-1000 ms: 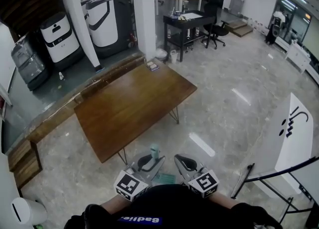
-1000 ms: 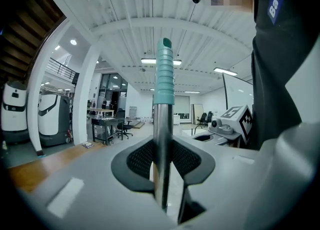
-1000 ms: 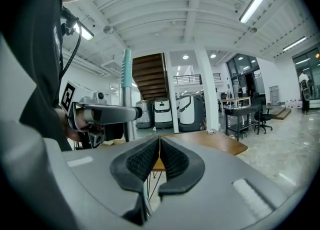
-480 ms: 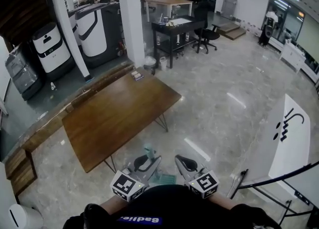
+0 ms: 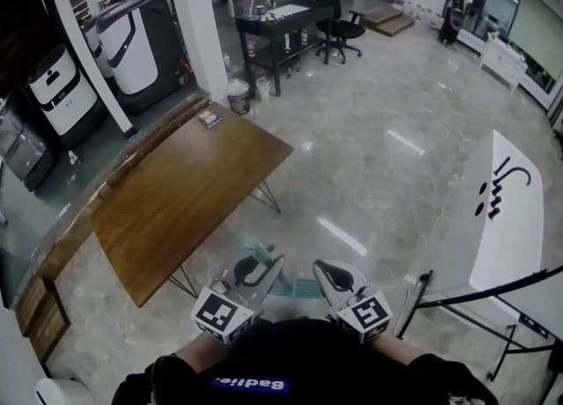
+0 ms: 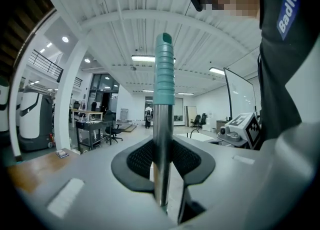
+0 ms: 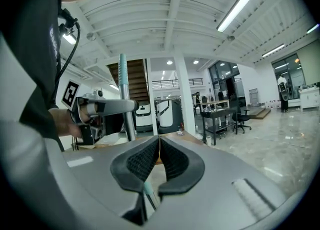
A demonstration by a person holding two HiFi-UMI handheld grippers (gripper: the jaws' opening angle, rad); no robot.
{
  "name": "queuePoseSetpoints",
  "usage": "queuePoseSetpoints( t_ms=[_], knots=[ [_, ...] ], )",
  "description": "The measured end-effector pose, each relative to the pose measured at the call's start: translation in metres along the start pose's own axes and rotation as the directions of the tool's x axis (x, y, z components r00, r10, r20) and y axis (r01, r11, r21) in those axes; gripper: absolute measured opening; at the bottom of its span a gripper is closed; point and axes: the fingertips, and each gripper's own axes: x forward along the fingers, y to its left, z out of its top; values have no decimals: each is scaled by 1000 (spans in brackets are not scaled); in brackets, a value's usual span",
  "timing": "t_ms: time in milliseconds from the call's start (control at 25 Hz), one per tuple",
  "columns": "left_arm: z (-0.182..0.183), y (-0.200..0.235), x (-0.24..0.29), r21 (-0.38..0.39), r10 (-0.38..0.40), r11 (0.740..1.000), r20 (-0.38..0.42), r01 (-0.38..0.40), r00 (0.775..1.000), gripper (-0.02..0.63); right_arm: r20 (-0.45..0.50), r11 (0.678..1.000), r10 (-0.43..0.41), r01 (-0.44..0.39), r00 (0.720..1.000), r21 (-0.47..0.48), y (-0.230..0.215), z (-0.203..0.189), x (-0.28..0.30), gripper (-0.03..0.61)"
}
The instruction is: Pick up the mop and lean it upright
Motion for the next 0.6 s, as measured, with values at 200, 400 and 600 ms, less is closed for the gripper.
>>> queuePoseSetpoints(
  t_ms=[200,400,600],
  knots=[
    [-5,-8,31,-9,-88,996,12,88,996,109,5,997,-75,75,997,35,-22,0,-9,3],
    [1,3,52,-16,-141,990,9,142,990,110,-10,991,-135,136,991,19,-35,-4,-1,3],
    [0,22,67,-39,-239,970,37,240,970,110,-30,983,-182,183,983,22,-44,8,27,3]
  ],
)
